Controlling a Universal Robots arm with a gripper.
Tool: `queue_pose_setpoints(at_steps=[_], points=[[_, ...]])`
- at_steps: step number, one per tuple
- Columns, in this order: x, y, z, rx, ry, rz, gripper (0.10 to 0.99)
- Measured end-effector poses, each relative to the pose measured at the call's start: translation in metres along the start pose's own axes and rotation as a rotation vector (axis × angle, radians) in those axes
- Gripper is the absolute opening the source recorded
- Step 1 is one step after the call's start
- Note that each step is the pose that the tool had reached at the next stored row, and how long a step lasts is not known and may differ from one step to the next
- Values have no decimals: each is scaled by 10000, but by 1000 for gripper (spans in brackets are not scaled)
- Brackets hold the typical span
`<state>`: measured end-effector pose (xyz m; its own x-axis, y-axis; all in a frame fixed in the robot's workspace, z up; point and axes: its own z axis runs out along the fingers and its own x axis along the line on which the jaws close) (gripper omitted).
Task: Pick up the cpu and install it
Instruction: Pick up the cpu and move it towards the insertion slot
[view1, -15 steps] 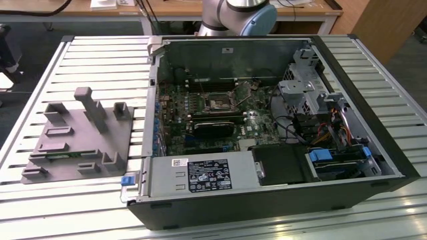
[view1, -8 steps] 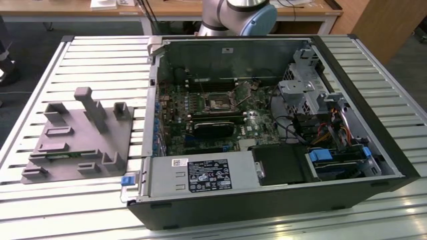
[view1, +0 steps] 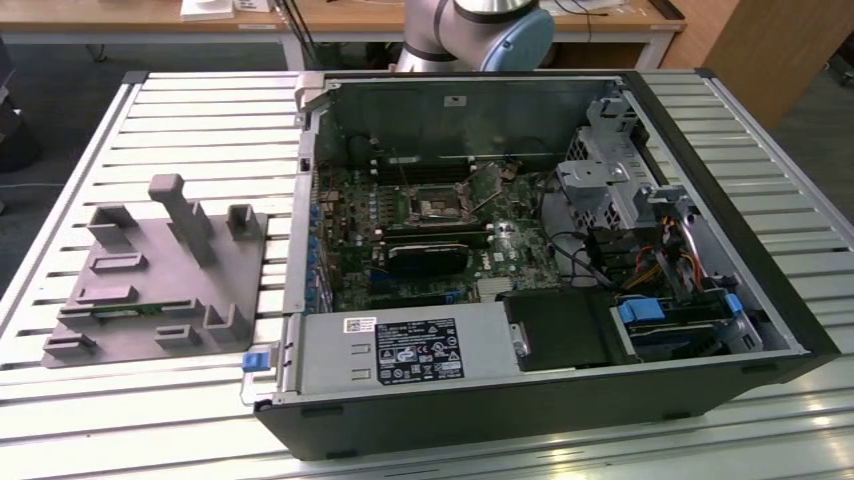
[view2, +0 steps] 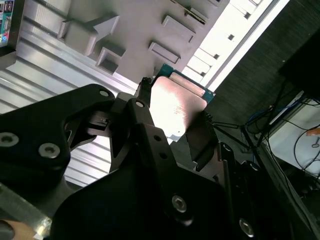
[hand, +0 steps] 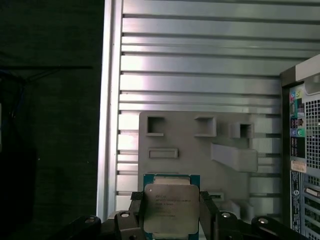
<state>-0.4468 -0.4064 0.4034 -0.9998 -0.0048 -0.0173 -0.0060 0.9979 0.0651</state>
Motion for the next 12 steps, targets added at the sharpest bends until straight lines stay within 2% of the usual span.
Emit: queue_pose_setpoints(at_steps=[6, 12], points=[[-76, 0, 1, -77, 9, 3, 533], [-117, -1, 3, -80, 11, 4, 533]])
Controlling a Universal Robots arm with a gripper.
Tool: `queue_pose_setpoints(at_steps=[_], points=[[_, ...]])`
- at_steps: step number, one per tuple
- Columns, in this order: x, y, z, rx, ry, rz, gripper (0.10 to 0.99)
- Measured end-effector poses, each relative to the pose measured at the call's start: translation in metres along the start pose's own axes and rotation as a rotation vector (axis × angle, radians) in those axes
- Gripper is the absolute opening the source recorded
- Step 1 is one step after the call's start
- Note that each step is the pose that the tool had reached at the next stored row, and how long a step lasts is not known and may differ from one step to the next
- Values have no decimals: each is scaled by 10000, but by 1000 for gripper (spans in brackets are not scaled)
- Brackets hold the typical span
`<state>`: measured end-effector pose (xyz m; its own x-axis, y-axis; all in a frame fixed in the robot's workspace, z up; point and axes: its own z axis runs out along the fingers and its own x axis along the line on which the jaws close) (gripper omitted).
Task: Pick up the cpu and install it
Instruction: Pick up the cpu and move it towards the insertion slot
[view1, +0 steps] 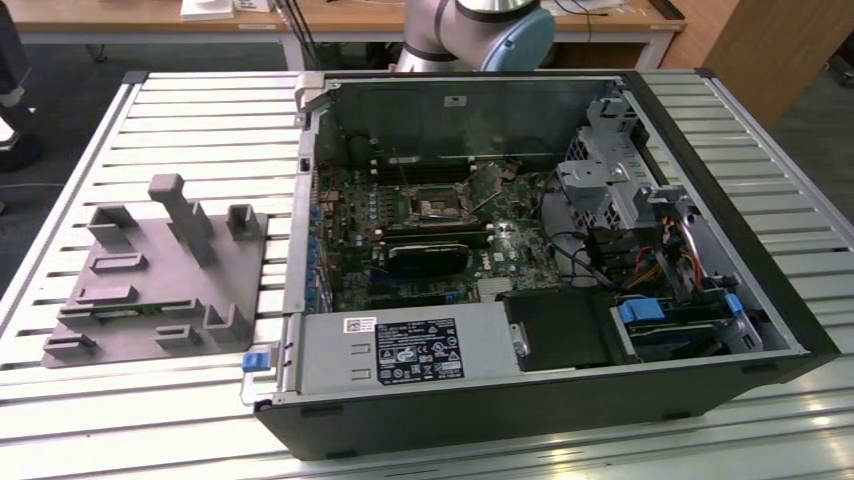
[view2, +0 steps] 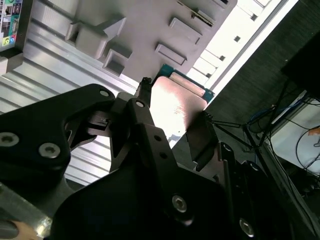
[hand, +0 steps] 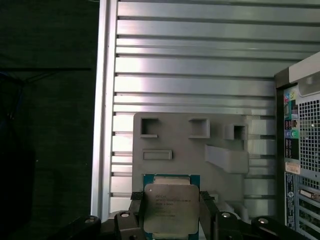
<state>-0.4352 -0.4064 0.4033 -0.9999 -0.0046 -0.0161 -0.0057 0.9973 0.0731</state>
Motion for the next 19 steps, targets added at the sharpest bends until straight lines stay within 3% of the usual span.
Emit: queue_pose_setpoints(at_steps=[10, 19], points=[[-253, -1, 8, 1, 10, 1, 533], [-434, -3, 17, 0, 10, 1, 533]])
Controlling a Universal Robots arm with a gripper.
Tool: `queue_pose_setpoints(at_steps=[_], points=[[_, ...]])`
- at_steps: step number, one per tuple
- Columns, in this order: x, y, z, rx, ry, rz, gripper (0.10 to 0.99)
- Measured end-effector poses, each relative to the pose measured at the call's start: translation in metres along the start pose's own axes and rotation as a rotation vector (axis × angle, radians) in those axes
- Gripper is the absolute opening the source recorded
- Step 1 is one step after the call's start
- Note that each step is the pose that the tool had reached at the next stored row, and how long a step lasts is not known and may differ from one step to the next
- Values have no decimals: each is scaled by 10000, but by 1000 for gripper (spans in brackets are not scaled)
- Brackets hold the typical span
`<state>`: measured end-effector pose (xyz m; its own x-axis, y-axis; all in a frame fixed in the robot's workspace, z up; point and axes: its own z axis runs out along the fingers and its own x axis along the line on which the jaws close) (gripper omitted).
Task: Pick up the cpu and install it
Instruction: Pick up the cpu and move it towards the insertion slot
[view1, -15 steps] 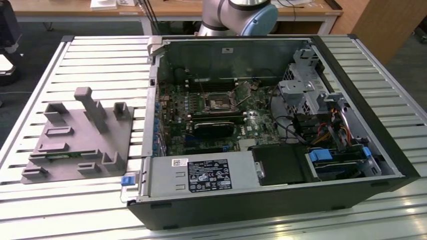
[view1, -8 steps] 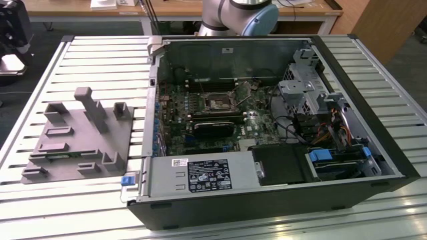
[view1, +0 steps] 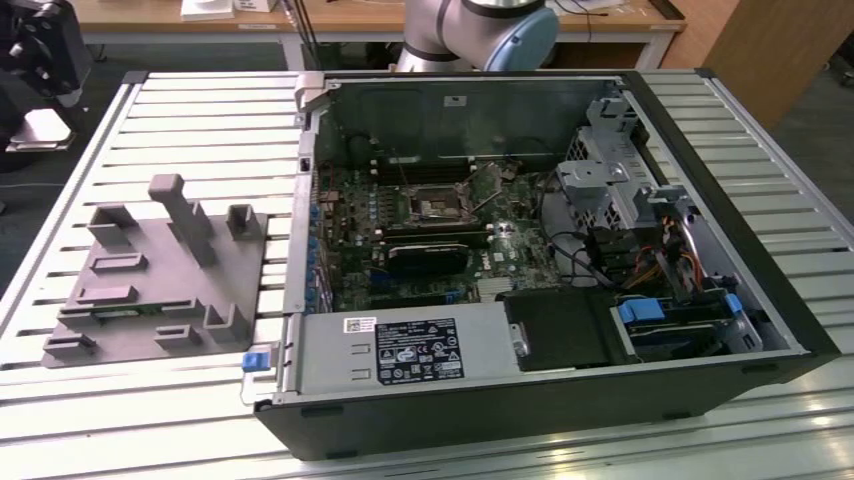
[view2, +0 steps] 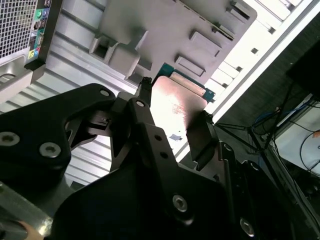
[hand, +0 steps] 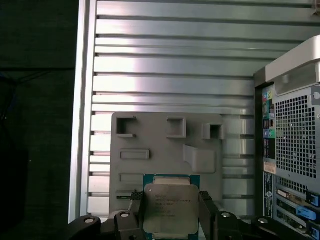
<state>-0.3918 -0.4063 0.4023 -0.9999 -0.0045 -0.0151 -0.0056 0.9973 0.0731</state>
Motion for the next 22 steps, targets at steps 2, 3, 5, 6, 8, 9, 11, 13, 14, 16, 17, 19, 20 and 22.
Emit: queue_pose_setpoints(at_steps=[2, 3, 5, 6, 8, 9, 11, 13, 14, 16, 17, 19, 20, 22], points=[[-39, -1, 2, 0, 0, -1, 533], [-58, -1, 2, 0, 0, -1, 533], [-99, -1, 4, 1, 1, 0, 533], [-121, -1, 5, 0, 0, 0, 533], [-165, -1, 7, 0, 0, -1, 533], [-187, -1, 8, 0, 0, -1, 533], [-232, -1, 9, 0, 0, -1, 533], [-288, -1, 11, 1, 1, 0, 533], [-323, 0, 13, 0, 0, -1, 533], [-502, 6, 23, 0, 0, -1, 533], [-618, 8, 28, 1, 1, 0, 533], [-686, 8, 32, 0, 1, -1, 533], [-718, 8, 33, 0, 0, -1, 533], [-781, 8, 36, 1, 1, -1, 533]])
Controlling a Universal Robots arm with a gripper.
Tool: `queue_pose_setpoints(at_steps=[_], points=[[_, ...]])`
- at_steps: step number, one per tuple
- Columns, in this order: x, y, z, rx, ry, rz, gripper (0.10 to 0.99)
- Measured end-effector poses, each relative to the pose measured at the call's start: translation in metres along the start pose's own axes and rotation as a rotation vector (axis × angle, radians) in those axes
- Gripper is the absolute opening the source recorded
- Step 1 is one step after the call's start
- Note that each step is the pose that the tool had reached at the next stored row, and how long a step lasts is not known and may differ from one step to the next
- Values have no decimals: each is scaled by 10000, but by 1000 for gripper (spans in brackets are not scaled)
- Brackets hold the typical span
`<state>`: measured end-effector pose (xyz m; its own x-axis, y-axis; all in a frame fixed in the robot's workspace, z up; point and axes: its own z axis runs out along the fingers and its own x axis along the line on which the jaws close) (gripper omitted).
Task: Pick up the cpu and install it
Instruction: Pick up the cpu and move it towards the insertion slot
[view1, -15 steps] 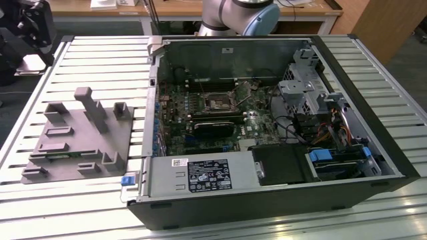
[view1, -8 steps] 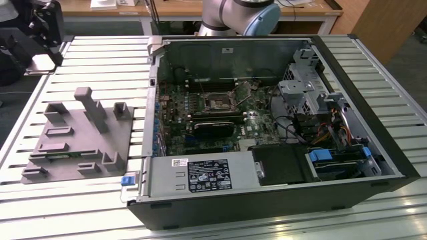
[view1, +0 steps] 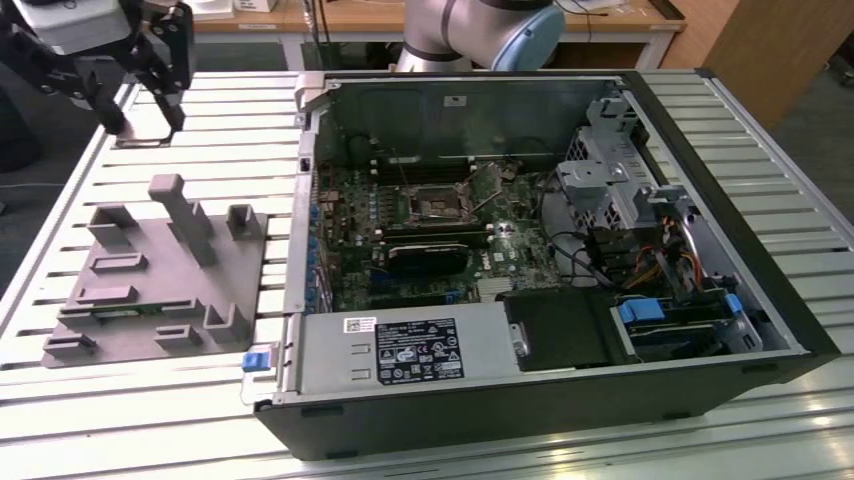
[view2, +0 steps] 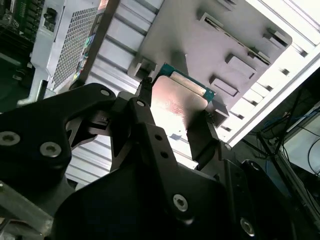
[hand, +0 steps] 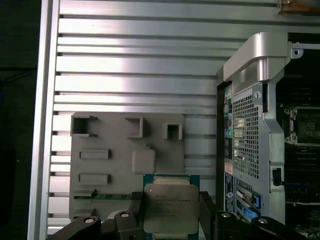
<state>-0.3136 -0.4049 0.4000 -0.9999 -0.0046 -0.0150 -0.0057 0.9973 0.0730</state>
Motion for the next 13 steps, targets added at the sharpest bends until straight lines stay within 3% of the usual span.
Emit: queue_pose_setpoints(at_steps=[13], points=[[-370, 2, 18, 0, 0, 1, 533]])
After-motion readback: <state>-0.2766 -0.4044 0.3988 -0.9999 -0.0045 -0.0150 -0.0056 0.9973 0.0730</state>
